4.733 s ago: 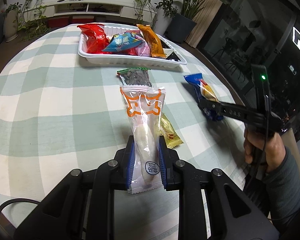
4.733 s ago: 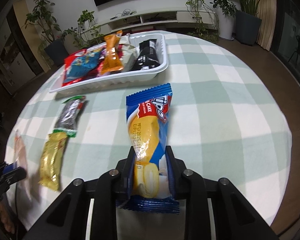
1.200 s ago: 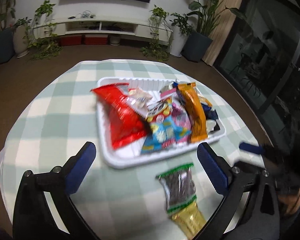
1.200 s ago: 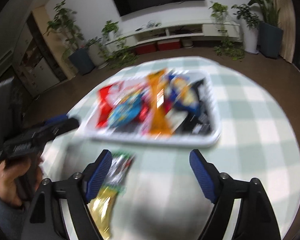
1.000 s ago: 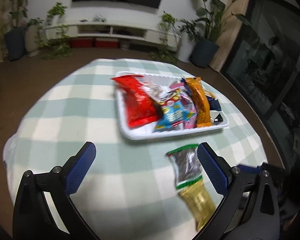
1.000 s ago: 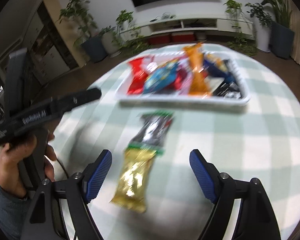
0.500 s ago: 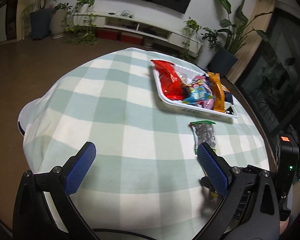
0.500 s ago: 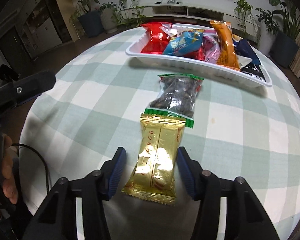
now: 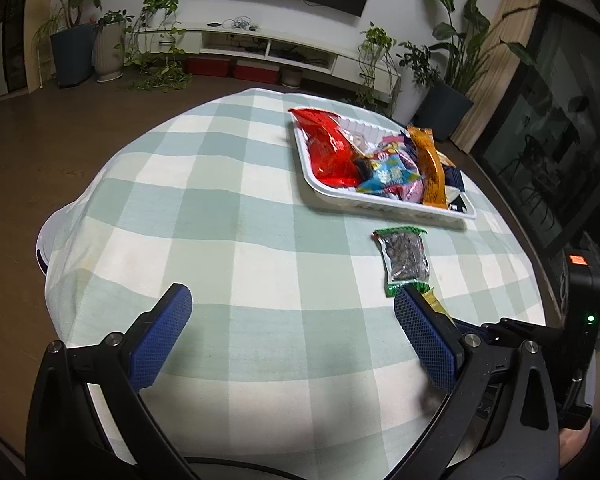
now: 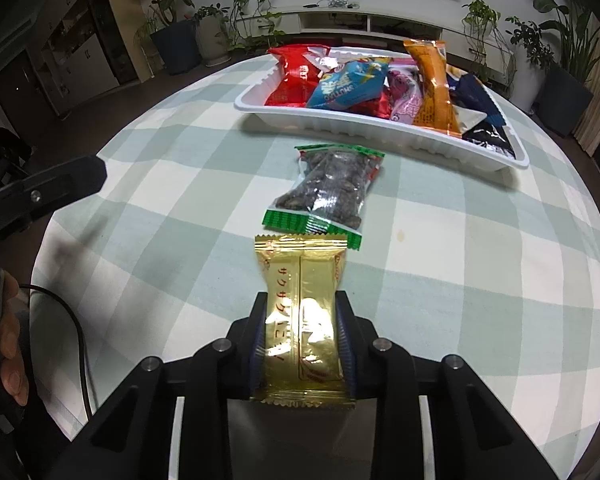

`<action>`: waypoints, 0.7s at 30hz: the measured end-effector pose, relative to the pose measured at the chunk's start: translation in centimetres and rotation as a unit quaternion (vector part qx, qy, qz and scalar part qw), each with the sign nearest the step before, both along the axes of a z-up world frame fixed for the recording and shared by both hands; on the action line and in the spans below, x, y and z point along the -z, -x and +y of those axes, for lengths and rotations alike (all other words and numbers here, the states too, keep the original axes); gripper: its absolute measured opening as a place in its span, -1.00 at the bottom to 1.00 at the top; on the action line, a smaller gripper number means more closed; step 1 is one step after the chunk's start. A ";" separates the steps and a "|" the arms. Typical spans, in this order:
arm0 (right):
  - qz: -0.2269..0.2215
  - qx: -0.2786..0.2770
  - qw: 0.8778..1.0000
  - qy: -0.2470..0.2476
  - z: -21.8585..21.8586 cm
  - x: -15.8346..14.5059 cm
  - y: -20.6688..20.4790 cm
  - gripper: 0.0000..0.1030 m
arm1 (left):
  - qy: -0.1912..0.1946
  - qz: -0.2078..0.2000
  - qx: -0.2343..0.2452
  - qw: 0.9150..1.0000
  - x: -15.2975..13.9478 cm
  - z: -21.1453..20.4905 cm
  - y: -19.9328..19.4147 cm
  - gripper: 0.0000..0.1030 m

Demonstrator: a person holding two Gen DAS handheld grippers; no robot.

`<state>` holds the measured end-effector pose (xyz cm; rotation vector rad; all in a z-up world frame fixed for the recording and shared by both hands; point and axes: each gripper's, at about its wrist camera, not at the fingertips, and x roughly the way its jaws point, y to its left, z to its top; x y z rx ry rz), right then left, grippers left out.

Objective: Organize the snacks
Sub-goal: 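Grasp the gold wrapped bar with the right gripper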

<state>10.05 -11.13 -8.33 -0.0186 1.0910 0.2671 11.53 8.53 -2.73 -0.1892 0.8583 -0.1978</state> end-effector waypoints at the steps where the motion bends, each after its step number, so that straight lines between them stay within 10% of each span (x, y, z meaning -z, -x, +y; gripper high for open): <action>1: -0.001 0.002 1.000 -0.003 -0.3 0.0 0.2 -0.36 | -0.003 0.001 0.003 1.000 0.0 -0.3 -0.1 0.99; 21: -0.011 0.079 0.996 -0.029 -7.8 -0.1 3.8 -0.36 | -0.112 0.054 0.116 0.985 1.9 -15.0 -6.8 0.99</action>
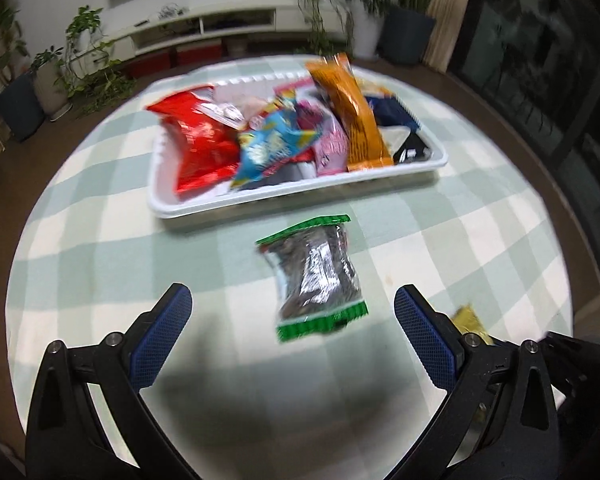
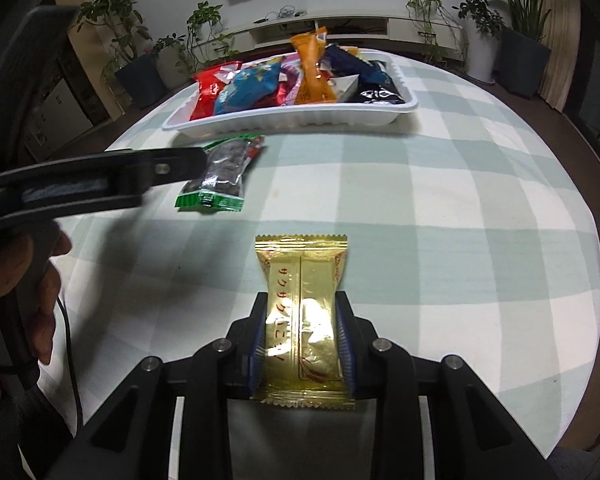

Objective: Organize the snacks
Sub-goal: 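Grasp the gold wrapped bar with the right gripper, then grasp the clear green-edged nut packet with the left gripper while the right gripper holds the gold bar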

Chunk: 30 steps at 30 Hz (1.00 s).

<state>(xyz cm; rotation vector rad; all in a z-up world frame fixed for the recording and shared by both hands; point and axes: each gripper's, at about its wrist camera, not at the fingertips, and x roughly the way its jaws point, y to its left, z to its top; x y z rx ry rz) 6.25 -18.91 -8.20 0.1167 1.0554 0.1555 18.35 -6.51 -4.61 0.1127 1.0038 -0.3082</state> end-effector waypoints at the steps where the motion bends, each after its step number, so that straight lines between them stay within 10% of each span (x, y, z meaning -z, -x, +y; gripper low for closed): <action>1: -0.004 -0.001 1.000 -0.001 0.0 0.0 0.1 -0.36 | -0.006 0.004 0.001 1.000 0.3 -0.5 -0.5 0.99; 19: -0.023 -0.008 1.000 -0.002 -0.5 0.1 0.7 -0.36 | -0.038 0.041 -0.007 0.998 4.6 -2.8 -4.1 0.62; 30: -0.029 -0.019 0.999 0.011 0.3 0.1 0.7 -0.18 | -0.037 0.025 0.038 0.998 3.8 -3.7 -3.7 -0.31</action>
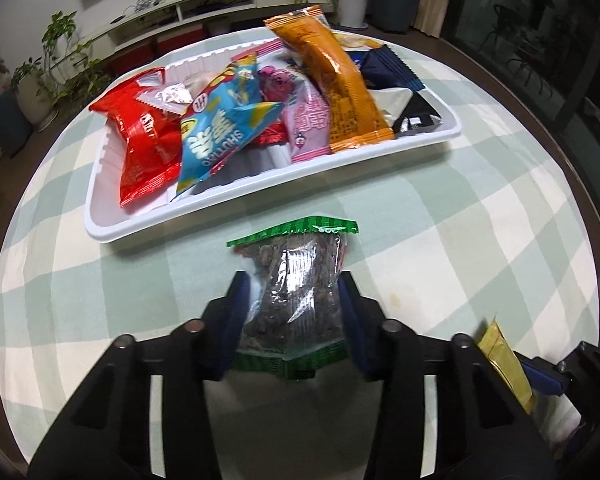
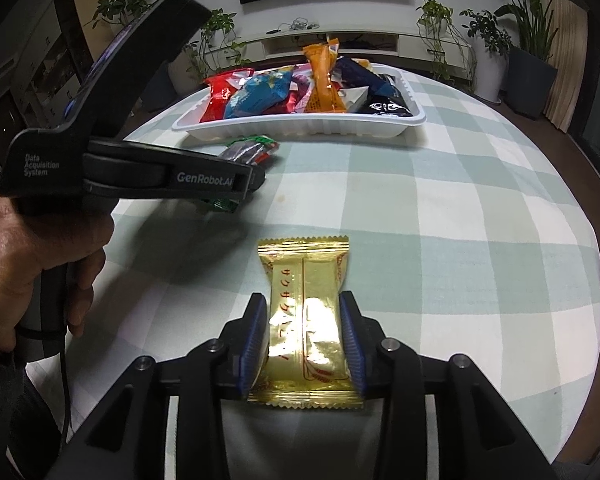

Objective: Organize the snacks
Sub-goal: 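Grasp the clear green-edged nut packet with the left gripper while the right gripper holds the gold bar, then carry the nut packet and gold bar over the white tray and lower them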

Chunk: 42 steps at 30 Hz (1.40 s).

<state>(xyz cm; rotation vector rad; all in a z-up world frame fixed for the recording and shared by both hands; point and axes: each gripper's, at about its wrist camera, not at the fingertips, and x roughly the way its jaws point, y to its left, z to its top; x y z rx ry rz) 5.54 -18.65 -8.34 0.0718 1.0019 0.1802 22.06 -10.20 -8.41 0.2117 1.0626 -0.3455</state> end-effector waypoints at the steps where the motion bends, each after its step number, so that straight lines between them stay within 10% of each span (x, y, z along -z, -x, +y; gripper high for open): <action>1: -0.001 -0.002 1.000 0.000 0.1 0.0 0.0 -0.17 | 0.000 -0.001 0.003 1.000 -0.1 0.0 0.1 -0.34; 26: -0.001 -0.015 0.999 0.043 1.6 0.0 0.2 -0.36 | 0.097 -0.038 -0.021 0.994 -3.1 7.3 8.0 -0.47; 42: -0.028 0.035 0.998 -0.040 -2.5 -4.3 -0.4 -0.37 | 0.145 -0.079 -0.046 0.985 -7.9 10.8 11.6 -0.47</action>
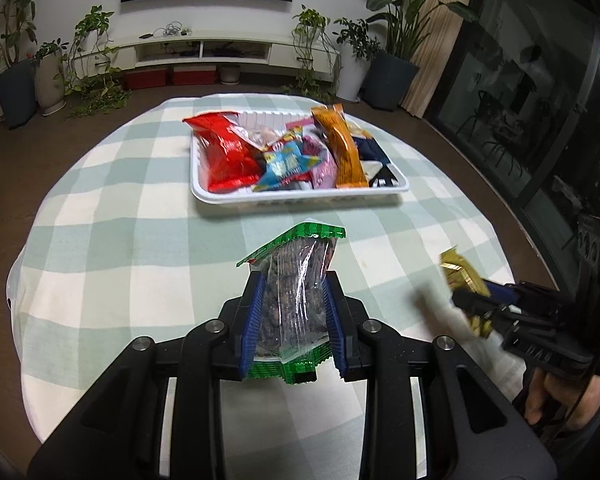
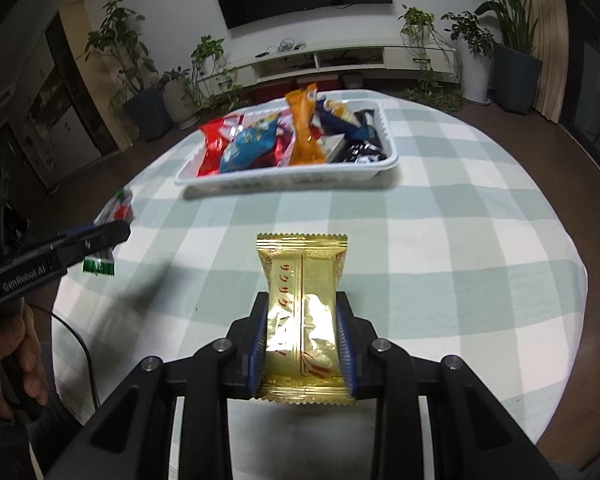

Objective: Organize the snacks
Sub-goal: 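Carry the nut packet and gold bar over the white tray and lower them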

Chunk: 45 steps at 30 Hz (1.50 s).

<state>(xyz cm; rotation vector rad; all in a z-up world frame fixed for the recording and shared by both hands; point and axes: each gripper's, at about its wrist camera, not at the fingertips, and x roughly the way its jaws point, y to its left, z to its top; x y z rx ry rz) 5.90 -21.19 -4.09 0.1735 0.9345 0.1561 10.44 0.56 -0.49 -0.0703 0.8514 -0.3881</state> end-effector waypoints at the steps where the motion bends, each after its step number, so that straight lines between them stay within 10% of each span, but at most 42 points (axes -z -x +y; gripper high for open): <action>1: -0.004 0.005 1.000 -0.003 -0.4 -0.4 -0.2 -0.37 | 0.003 -0.001 -0.001 1.000 -0.2 0.2 -0.1 -0.47; 21: -0.097 -0.017 0.995 0.005 0.9 -10.5 -11.3 -0.37 | -0.010 -0.049 -0.006 0.999 -7.5 0.9 -10.7 -0.47; 45: 0.014 -0.040 0.998 0.055 5.9 0.5 -25.8 -0.36 | -0.062 -0.006 0.005 0.998 2.8 -3.4 -22.6 -0.42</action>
